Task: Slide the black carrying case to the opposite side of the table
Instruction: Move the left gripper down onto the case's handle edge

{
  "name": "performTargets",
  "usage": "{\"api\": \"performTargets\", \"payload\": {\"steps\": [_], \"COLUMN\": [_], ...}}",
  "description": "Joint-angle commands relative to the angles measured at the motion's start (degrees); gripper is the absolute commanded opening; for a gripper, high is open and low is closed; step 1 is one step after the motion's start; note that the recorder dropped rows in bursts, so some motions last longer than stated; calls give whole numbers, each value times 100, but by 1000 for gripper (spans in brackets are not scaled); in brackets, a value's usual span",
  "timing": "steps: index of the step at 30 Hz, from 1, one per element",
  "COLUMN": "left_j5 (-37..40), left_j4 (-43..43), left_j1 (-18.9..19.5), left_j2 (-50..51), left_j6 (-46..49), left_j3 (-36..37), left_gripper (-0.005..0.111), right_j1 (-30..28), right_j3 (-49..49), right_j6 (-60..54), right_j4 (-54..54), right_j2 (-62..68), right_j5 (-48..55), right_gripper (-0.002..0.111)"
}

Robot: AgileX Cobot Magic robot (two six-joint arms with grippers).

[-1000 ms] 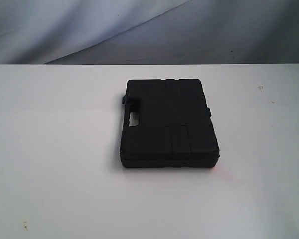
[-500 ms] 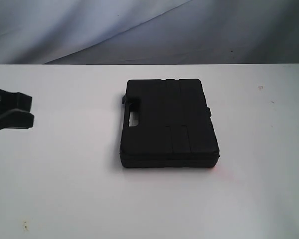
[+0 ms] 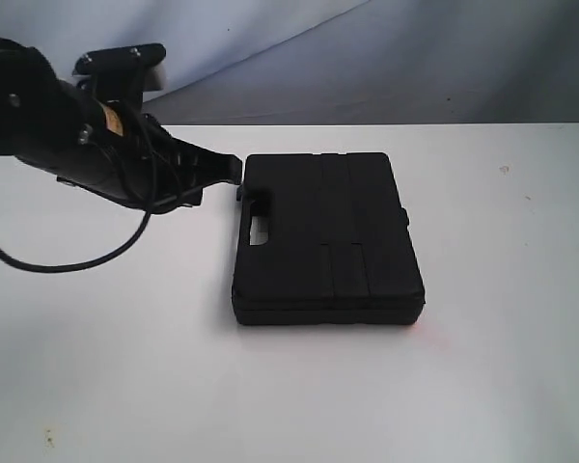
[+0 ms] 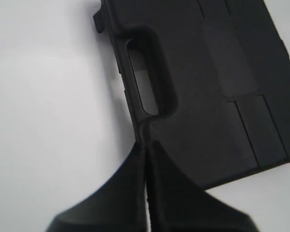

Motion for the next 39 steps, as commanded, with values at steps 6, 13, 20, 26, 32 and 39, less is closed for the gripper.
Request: {"api": "performTargets", "payload": {"steps": [6,13,20,26,32,39], "left_j5": [-269,-206,-904,-826,-476,664], "left_j4": [216,360,130,177,302,390], "left_j1": [-43,-43,-43,-43,-43,-43], "left_j2": [921,1833,2113,2135,2183,2540], "left_j6": [-238,-273,-203,-241,-358,-358], "left_j3": [-496,-1107,-1300,-1300,-1579,-2379], "left_gripper": [0,0,0,3,28,45], "right_j1": [-40,-40,-40,-40,-40,-40], "right_j3": [22,22,22,22,22,22], "right_j6": [5,5,5,5,5,5], "right_j4": [47,47,47,47,47,47], "right_j2": [-14,-14,-14,-14,-14,-14], "right_j5": [12,12,12,12,12,12], "right_gripper": [0,0,0,0,0,0]}}
